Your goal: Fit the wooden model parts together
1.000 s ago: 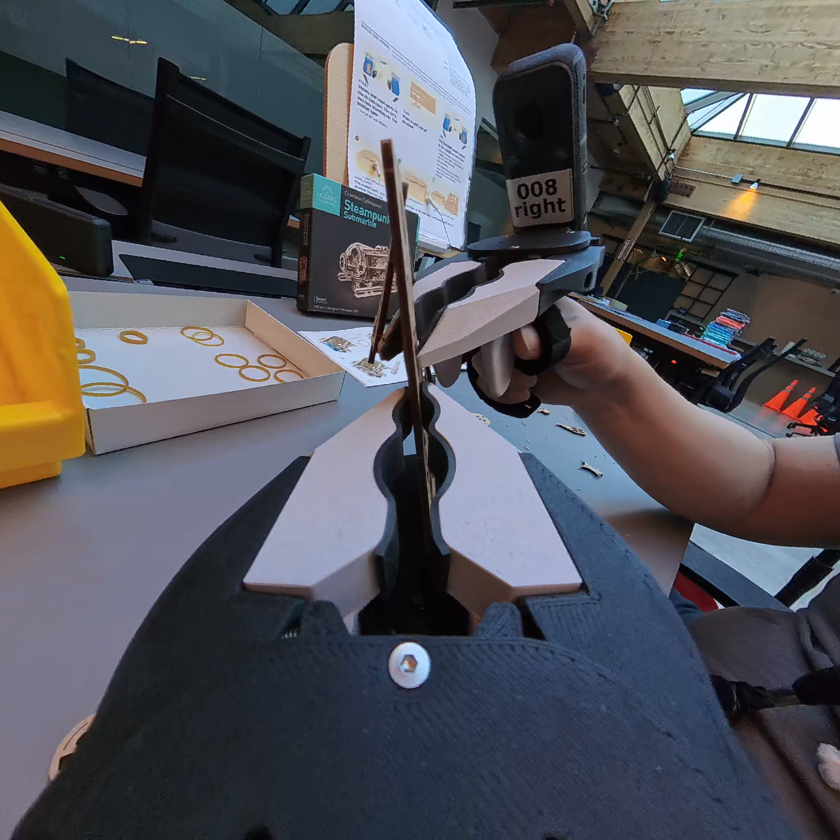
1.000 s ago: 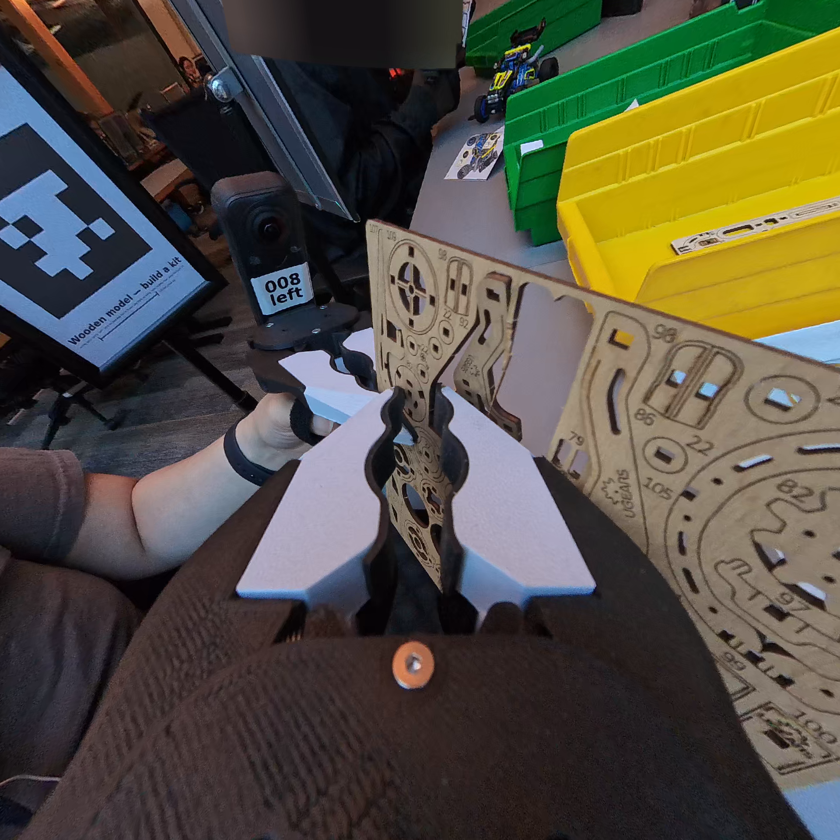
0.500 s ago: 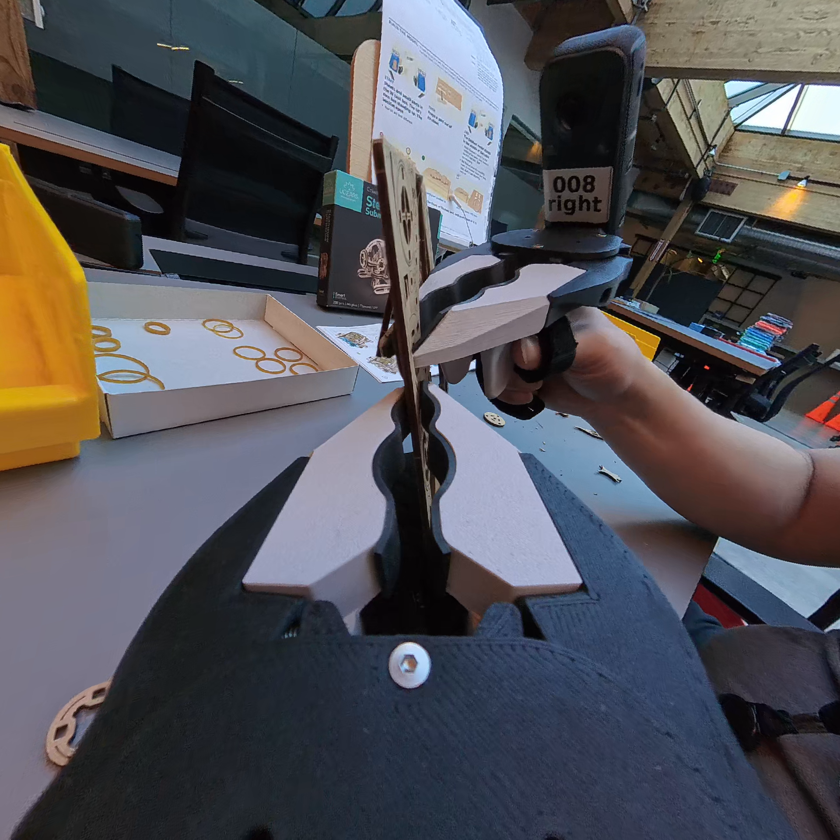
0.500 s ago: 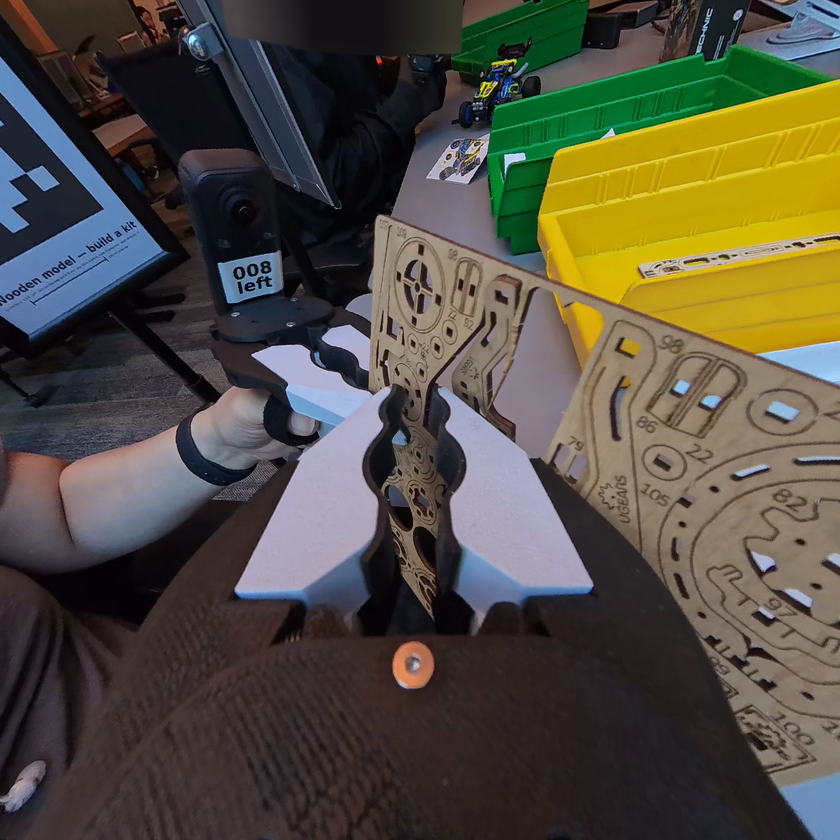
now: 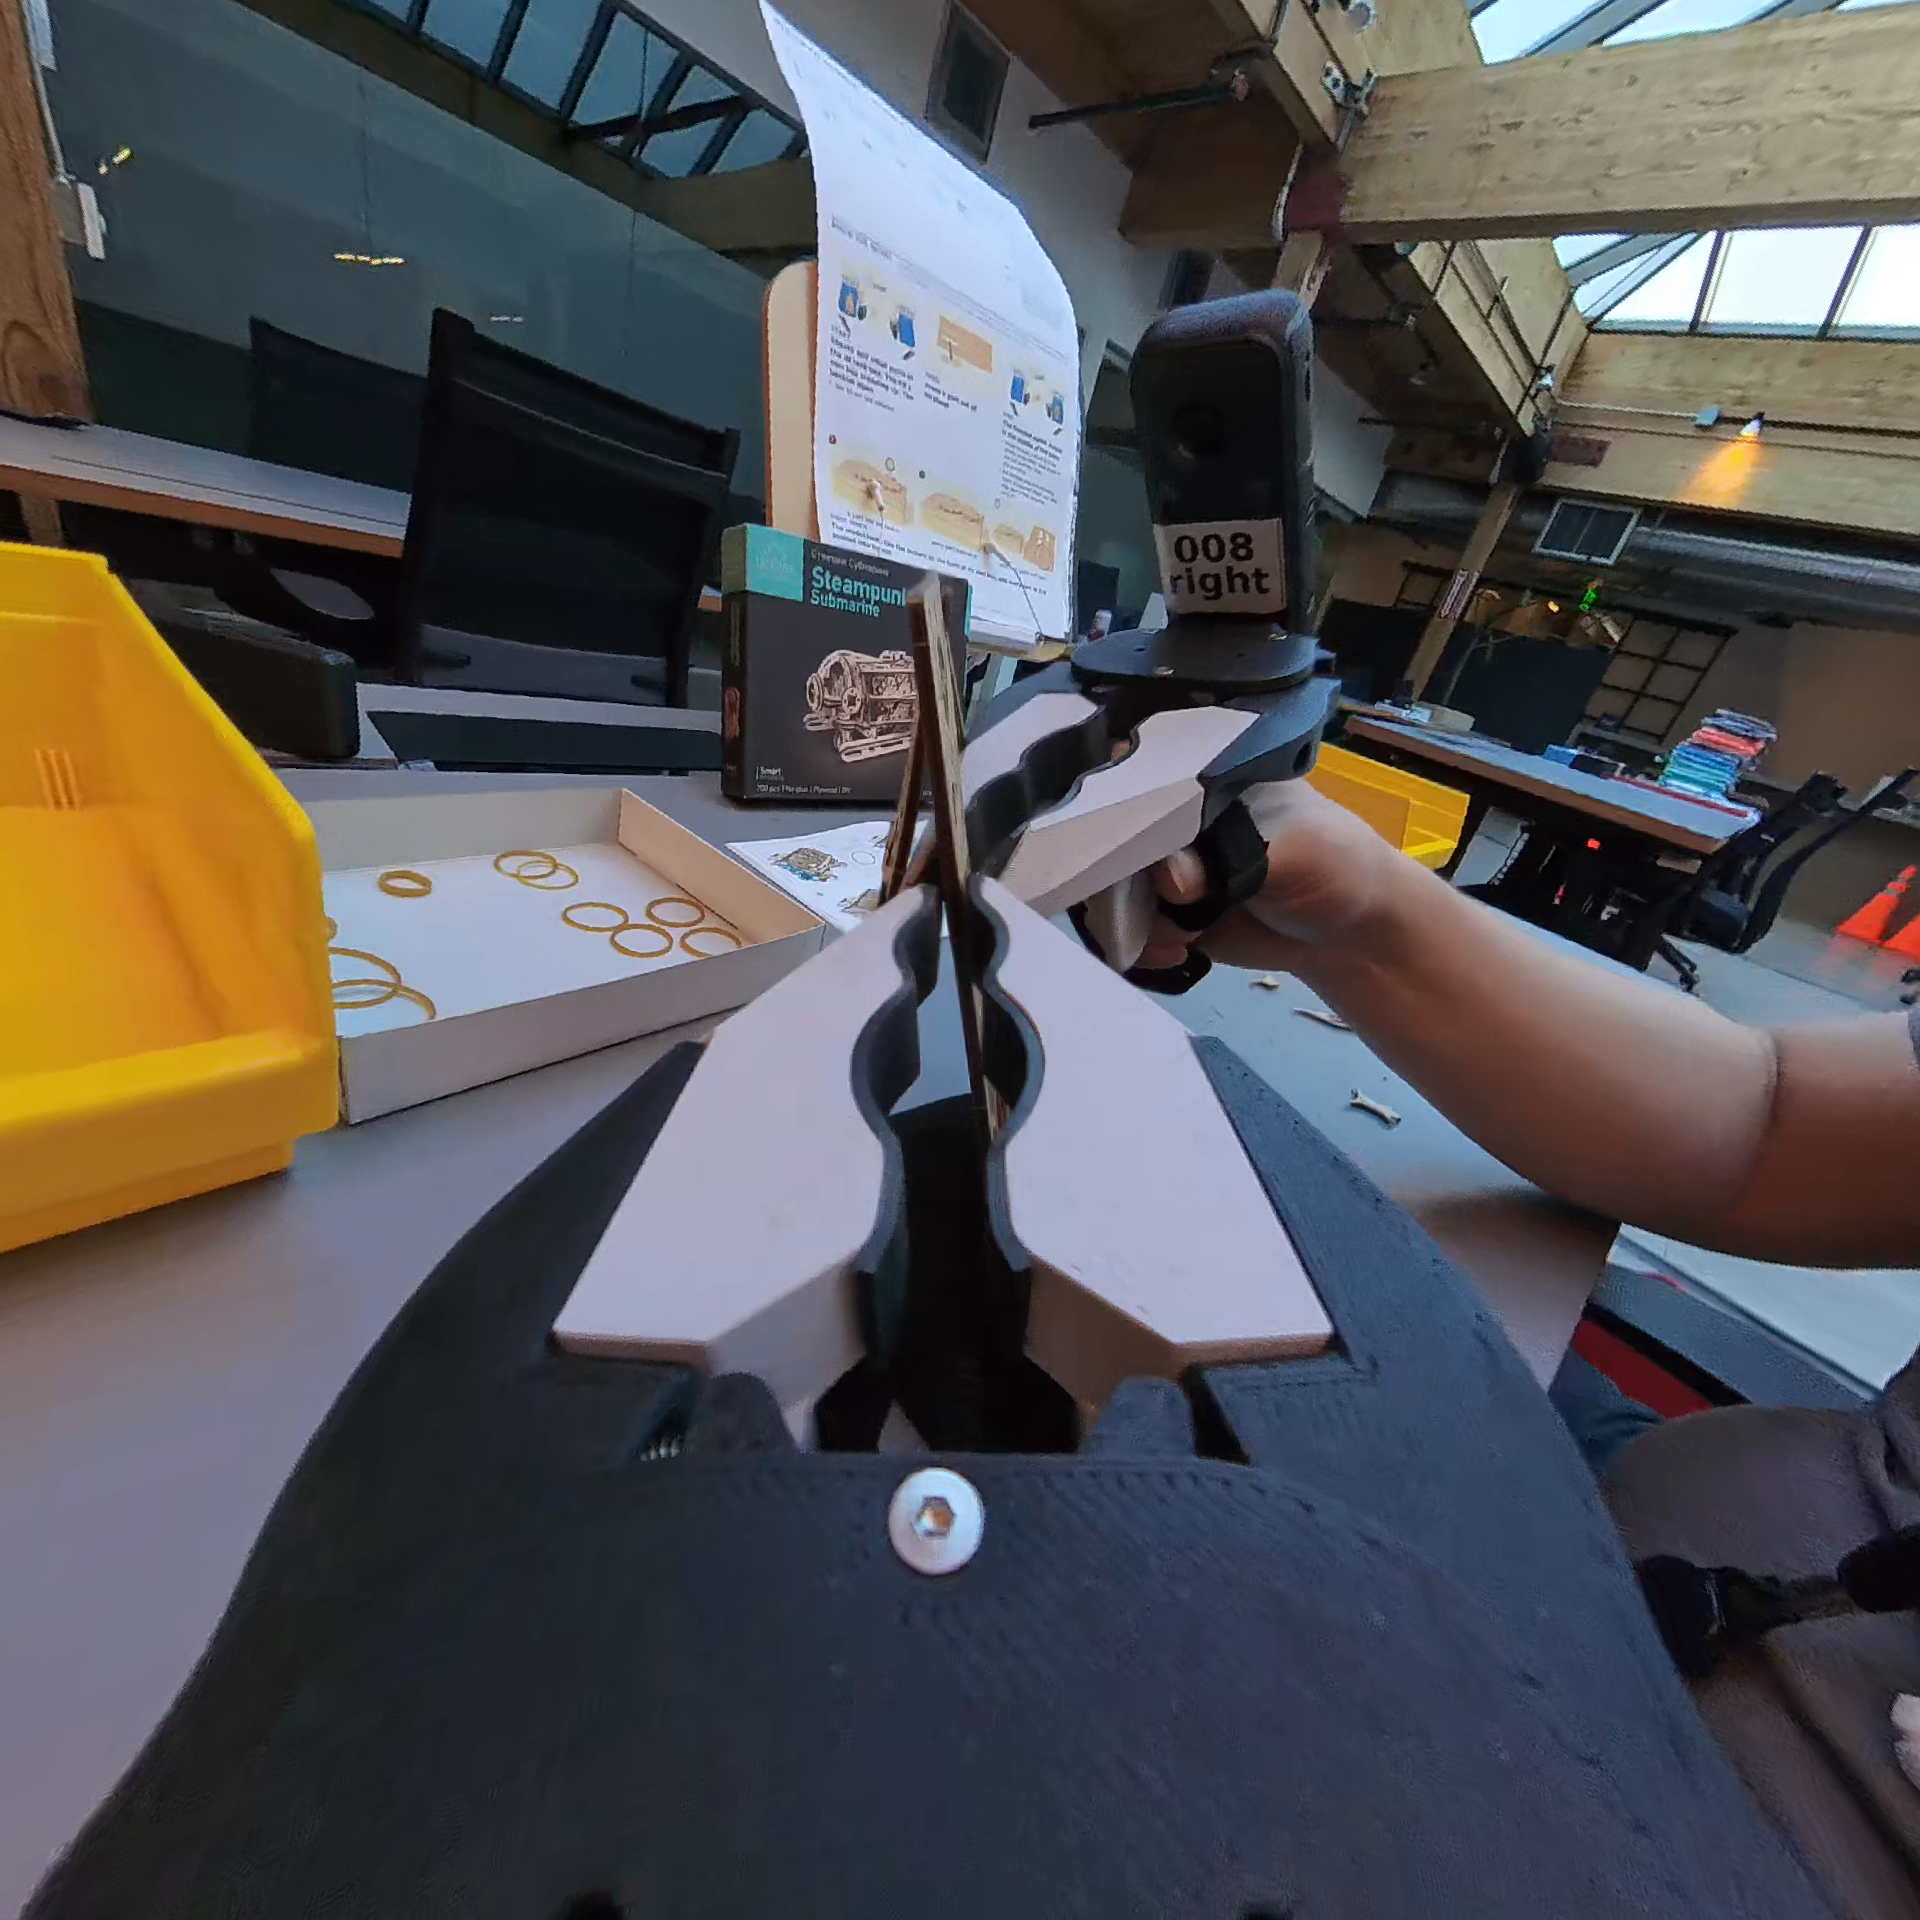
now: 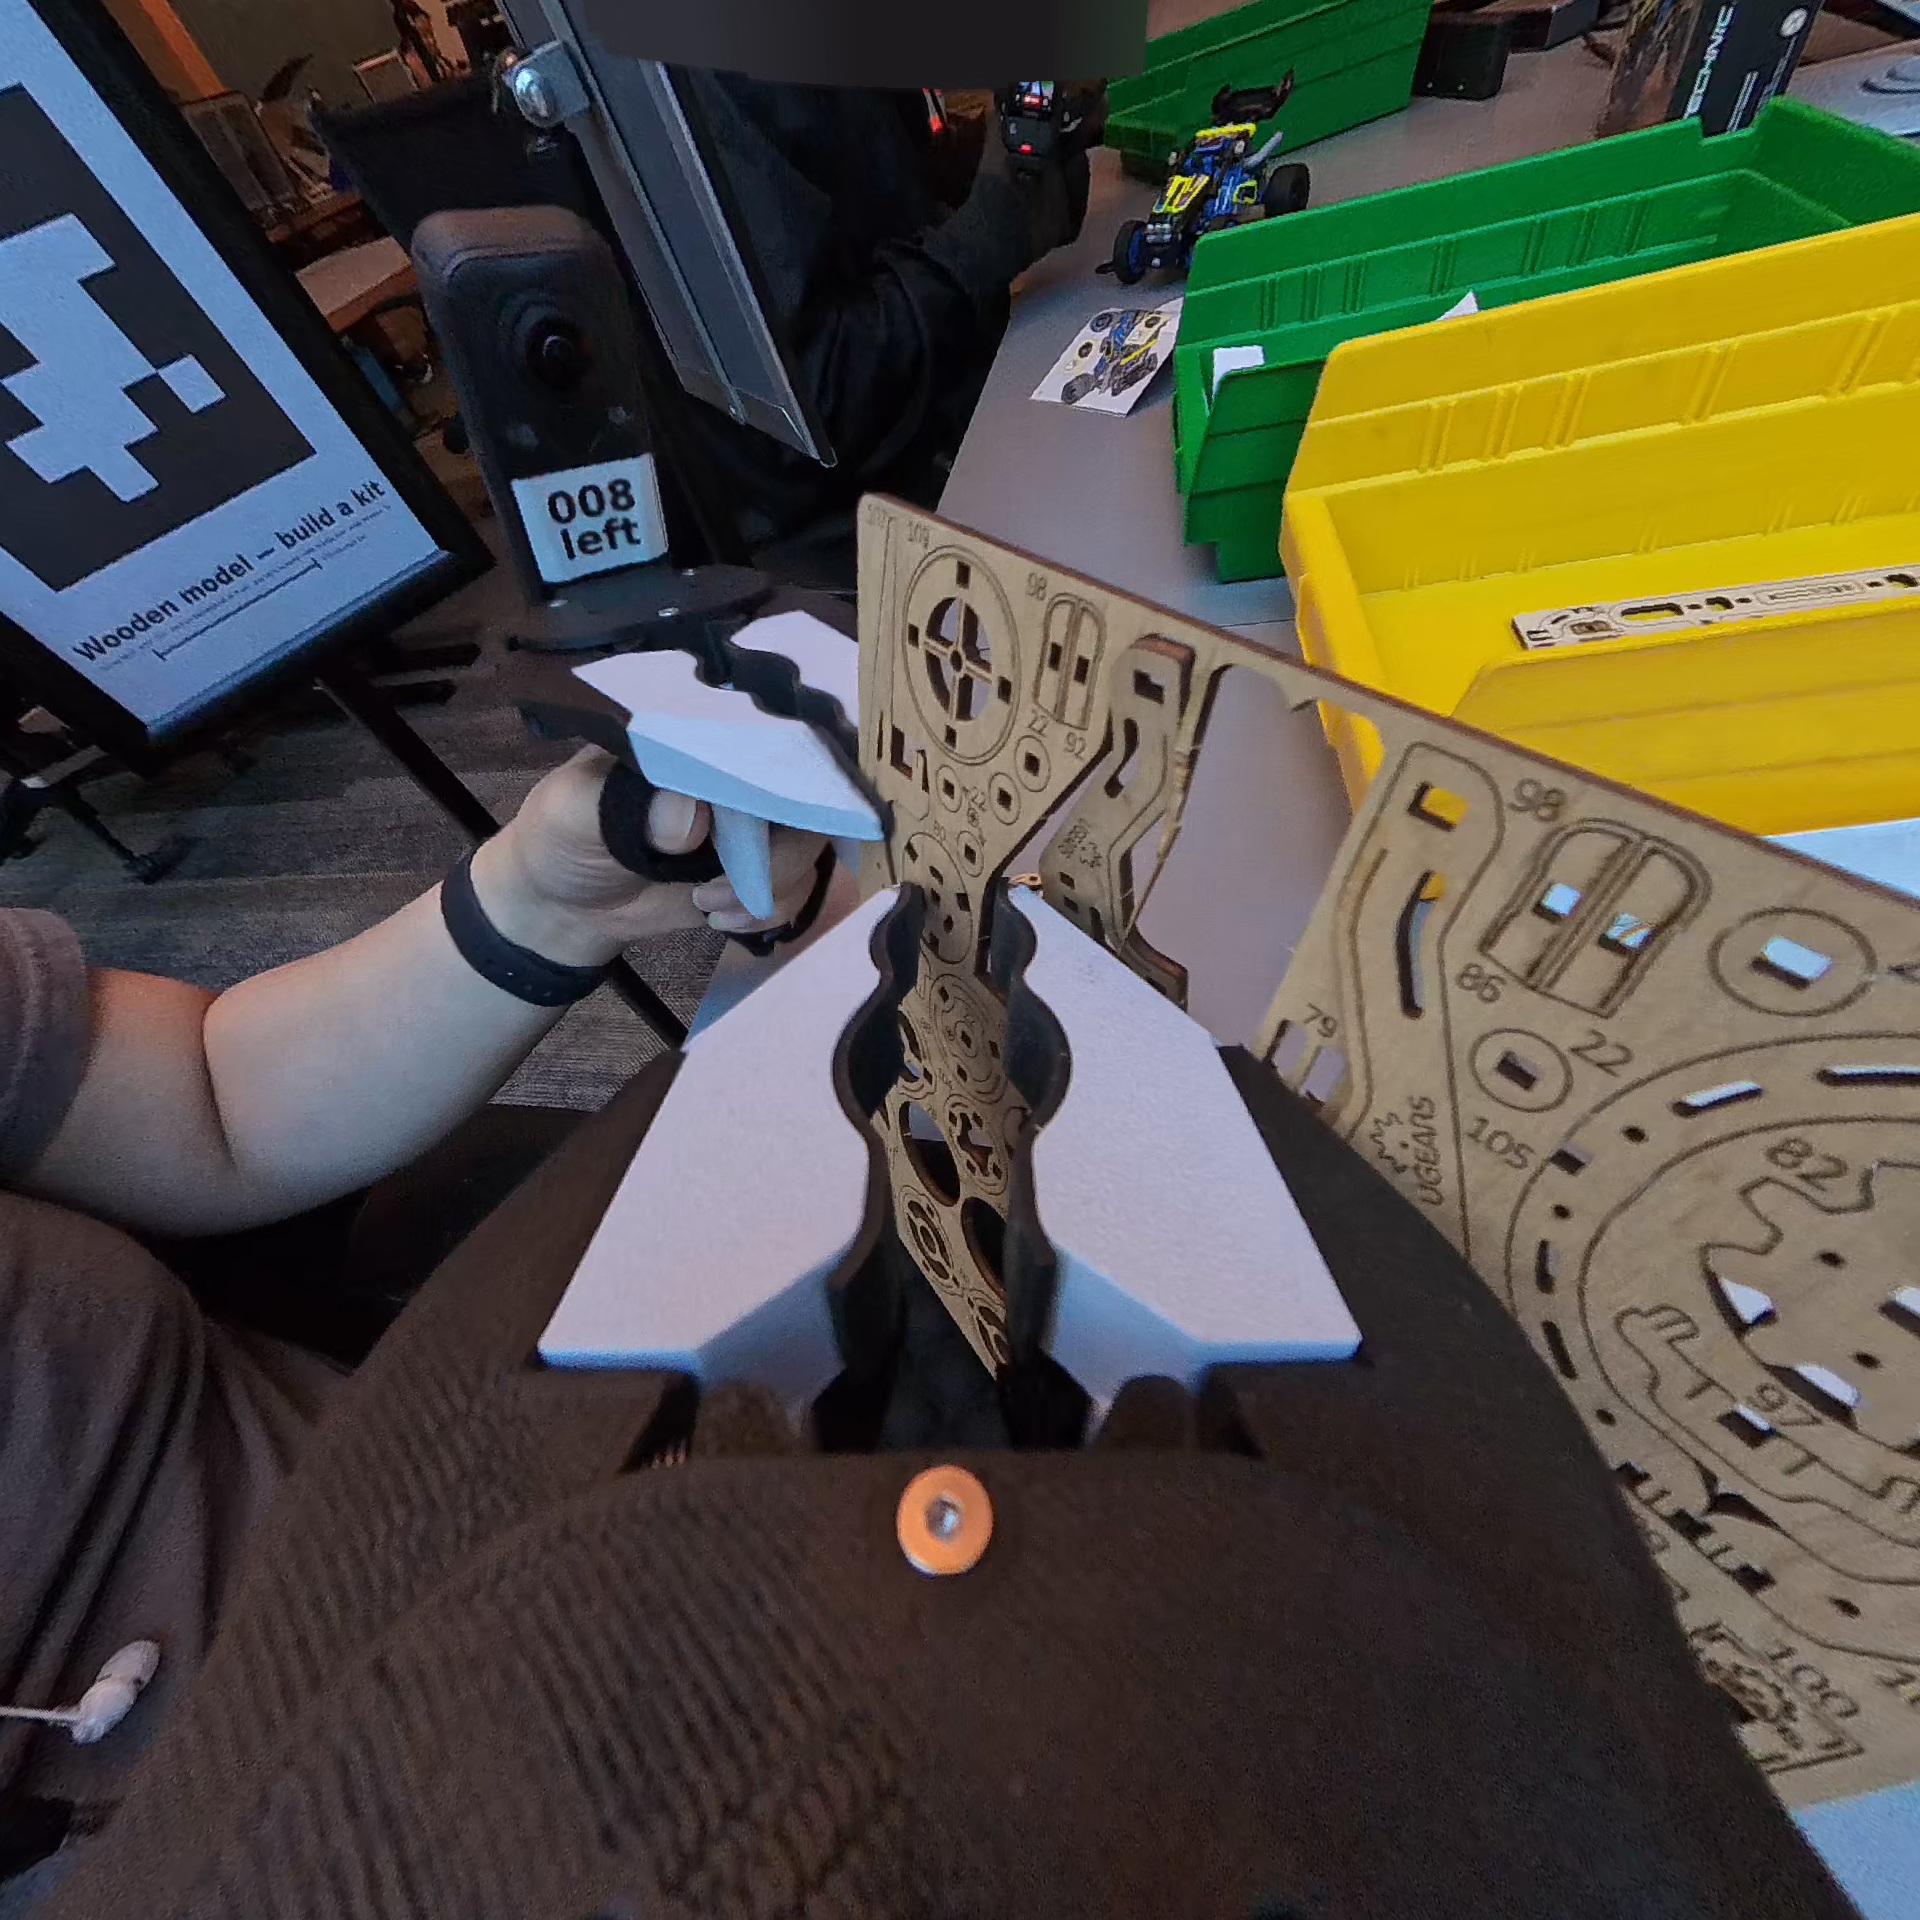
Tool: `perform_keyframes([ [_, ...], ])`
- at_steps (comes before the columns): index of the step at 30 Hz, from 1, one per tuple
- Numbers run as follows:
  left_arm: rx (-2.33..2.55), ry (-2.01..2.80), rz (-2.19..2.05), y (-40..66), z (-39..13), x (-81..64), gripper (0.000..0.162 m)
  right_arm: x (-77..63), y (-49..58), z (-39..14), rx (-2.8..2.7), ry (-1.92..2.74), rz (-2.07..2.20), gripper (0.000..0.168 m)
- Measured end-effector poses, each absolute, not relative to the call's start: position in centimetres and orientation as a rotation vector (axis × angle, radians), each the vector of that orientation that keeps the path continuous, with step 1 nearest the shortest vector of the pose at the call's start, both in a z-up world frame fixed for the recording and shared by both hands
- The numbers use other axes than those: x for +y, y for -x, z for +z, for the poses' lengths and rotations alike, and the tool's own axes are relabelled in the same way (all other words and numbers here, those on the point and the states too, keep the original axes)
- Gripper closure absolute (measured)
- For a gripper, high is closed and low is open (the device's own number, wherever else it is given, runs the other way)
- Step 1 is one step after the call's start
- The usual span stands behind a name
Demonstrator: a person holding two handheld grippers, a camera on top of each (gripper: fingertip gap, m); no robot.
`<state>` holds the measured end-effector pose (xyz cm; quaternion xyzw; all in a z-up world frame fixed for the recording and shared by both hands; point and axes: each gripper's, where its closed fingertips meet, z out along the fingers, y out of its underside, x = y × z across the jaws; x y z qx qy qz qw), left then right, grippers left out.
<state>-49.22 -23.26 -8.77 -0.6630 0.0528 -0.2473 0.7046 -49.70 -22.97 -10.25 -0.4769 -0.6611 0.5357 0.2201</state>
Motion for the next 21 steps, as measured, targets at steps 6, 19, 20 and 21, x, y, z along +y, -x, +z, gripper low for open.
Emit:
perform_keyframes([
  [6, 0.150, 1.498, -0.551, 49.09, -8.83, -23.11, 0.160, -22.79, 49.81, -10.24, -1.814, 1.331, 1.468, 0.155],
  [19, 0.158, 1.522, -0.513, 48.88, -9.13, -22.68, 0.161, -22.89, 49.97, -10.23, -1.784, 1.367, 1.550, 0.155],
  [20, 0.159, 1.519, -0.498, 48.91, -9.10, -22.69, 0.161, -22.91, 49.99, -10.20, -1.784, 1.370, 1.556, 0.155],
  [21, 0.154, 1.513, -0.492, 48.98, -9.02, -22.70, 0.160, -22.90, 50.03, -10.17, -1.780, 1.372, 1.558, 0.155],
])
